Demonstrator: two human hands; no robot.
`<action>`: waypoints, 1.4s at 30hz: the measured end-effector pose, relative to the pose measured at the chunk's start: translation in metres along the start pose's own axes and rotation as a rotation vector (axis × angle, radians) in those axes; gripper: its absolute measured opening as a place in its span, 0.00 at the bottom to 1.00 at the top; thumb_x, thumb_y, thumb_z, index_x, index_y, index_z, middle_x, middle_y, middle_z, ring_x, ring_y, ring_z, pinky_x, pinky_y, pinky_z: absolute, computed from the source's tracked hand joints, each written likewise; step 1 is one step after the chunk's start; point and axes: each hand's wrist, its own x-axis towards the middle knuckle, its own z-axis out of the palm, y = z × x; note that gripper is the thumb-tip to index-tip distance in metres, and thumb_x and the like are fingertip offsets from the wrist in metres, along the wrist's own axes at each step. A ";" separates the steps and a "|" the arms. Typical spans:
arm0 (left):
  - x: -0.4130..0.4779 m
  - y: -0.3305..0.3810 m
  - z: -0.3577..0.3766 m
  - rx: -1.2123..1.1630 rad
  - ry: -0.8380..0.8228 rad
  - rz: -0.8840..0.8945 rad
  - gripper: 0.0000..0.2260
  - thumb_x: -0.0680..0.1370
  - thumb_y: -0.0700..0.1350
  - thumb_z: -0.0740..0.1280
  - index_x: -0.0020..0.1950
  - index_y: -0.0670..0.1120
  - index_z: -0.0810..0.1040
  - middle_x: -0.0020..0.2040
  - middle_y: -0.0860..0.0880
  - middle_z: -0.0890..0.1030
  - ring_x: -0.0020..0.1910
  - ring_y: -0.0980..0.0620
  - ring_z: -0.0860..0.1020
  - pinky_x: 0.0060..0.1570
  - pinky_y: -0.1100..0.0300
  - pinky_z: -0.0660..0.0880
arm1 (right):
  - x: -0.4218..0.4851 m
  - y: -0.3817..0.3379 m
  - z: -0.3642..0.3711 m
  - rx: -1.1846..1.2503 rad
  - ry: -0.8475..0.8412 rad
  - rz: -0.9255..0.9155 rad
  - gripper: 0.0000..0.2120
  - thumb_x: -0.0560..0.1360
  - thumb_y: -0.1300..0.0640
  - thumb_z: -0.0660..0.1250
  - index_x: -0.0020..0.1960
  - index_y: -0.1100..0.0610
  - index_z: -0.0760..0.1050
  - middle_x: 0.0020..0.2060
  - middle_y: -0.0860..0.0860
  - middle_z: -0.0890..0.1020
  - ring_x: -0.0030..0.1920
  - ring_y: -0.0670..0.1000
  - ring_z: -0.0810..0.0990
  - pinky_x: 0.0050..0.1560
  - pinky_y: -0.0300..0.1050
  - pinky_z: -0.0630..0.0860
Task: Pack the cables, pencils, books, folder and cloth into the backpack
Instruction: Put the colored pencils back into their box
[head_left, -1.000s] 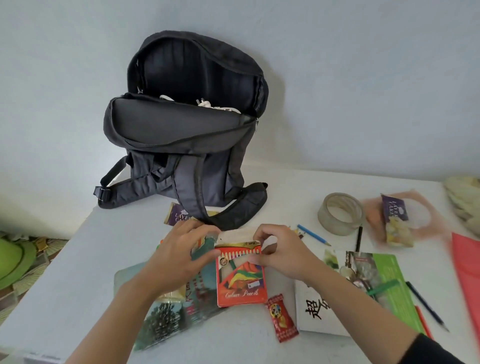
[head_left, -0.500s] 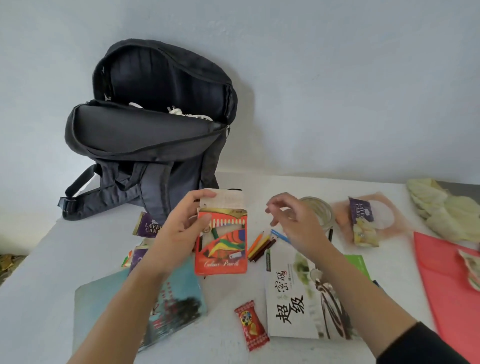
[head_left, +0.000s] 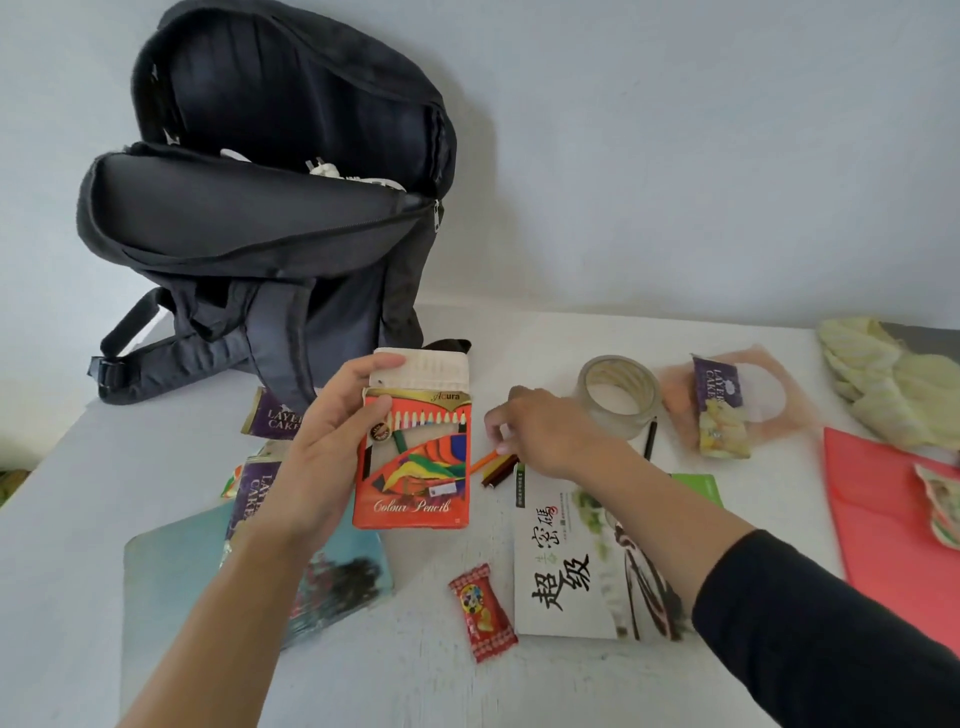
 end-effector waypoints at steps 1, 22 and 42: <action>0.000 0.000 0.002 0.010 0.000 -0.007 0.14 0.86 0.39 0.58 0.66 0.51 0.77 0.60 0.46 0.84 0.56 0.42 0.85 0.44 0.53 0.85 | -0.001 0.001 0.000 -0.008 0.011 -0.022 0.03 0.81 0.55 0.66 0.49 0.50 0.76 0.49 0.49 0.73 0.53 0.53 0.71 0.50 0.49 0.65; 0.005 0.010 -0.002 0.127 0.104 -0.024 0.13 0.86 0.40 0.58 0.64 0.52 0.78 0.57 0.45 0.85 0.49 0.45 0.86 0.35 0.58 0.82 | 0.031 0.009 0.013 -0.091 0.257 0.057 0.16 0.83 0.55 0.62 0.69 0.49 0.76 0.64 0.53 0.73 0.65 0.58 0.68 0.57 0.55 0.71; 0.003 -0.001 0.016 0.109 0.045 -0.118 0.11 0.87 0.43 0.58 0.62 0.52 0.78 0.48 0.47 0.86 0.45 0.46 0.87 0.34 0.60 0.82 | -0.026 -0.010 -0.029 1.698 0.460 -0.012 0.03 0.79 0.63 0.70 0.51 0.64 0.80 0.35 0.56 0.78 0.36 0.53 0.74 0.41 0.47 0.70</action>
